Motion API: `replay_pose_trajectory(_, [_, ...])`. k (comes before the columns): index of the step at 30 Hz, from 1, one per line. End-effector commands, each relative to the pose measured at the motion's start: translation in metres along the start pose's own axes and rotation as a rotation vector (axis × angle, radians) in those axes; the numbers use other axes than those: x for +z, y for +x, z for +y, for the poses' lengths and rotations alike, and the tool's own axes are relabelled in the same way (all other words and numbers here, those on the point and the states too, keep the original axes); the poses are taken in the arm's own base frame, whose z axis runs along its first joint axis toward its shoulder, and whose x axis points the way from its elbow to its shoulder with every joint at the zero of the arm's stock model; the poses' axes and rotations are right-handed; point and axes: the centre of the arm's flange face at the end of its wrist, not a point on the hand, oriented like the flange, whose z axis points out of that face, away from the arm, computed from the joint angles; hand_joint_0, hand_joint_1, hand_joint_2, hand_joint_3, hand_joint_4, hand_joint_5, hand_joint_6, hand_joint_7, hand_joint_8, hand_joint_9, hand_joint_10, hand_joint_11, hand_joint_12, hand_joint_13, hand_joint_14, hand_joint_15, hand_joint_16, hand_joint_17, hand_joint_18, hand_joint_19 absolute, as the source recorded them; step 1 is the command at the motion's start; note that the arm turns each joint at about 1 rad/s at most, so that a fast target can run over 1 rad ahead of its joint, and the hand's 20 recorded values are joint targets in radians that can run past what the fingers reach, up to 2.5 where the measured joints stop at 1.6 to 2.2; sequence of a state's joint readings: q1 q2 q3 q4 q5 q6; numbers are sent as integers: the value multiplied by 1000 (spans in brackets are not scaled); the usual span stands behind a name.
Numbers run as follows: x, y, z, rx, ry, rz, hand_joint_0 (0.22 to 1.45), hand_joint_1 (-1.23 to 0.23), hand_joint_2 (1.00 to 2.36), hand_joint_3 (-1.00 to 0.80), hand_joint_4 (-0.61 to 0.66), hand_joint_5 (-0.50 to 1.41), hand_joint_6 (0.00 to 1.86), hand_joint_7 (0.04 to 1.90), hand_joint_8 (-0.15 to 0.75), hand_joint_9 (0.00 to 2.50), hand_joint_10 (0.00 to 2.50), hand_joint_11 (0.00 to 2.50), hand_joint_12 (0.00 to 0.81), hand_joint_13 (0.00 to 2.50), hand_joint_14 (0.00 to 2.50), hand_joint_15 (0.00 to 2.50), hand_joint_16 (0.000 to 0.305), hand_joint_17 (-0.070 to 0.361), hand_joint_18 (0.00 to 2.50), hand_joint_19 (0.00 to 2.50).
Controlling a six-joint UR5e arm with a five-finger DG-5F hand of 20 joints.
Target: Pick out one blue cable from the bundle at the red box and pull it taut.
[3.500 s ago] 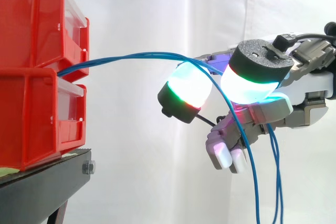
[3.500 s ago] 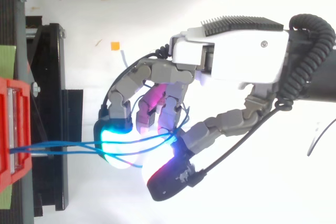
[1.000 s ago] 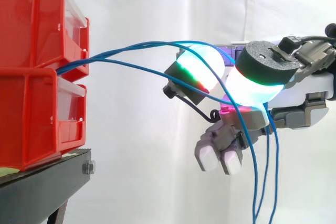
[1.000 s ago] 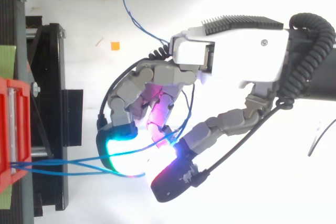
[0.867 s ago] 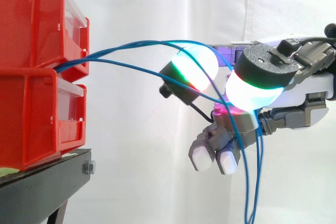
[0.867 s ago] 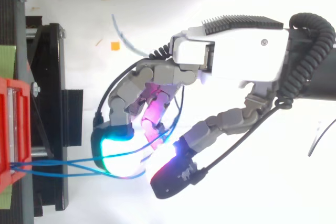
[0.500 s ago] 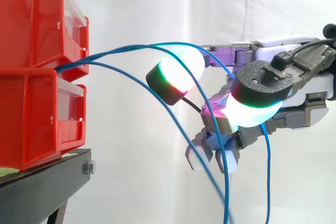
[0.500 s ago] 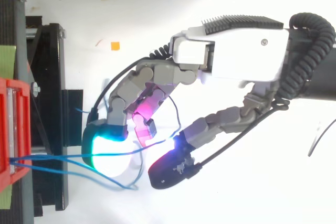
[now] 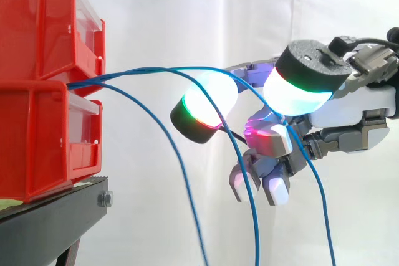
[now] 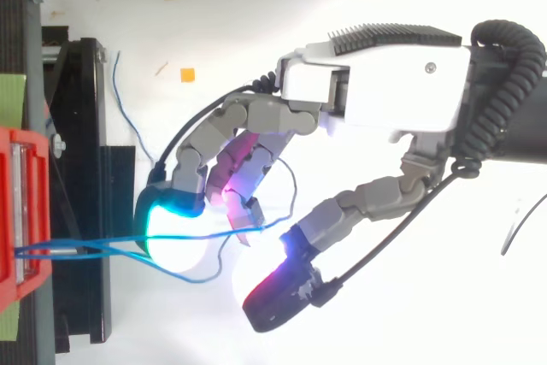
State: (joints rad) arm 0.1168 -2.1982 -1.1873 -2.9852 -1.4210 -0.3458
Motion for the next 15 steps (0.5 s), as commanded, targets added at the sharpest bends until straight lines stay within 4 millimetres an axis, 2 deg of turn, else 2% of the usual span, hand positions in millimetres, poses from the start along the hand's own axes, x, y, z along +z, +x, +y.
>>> replay_pose_trajectory(1, [0, 0, -1, -1, 3, 0, 531, -779, 1000, -500, -12, -180, 835, 610, 234, 1146, 23, 978, 382, 820, 21, 535, 50, 114, 768, 721])
replay_pose_trajectory(10, [0, 0, 0, 1, 0, -1, 553, -452, 1000, -500, -51, -118, 754, 780, 240, 1299, 26, 962, 392, 885, 21, 548, 52, 116, 790, 753])
replay_pose_trajectory(15, [0, 0, 0, -1, 0, -1, 598, -399, 1000, -500, -50, -110, 743, 824, 241, 1316, 26, 961, 388, 889, 20, 560, 51, 115, 783, 770])
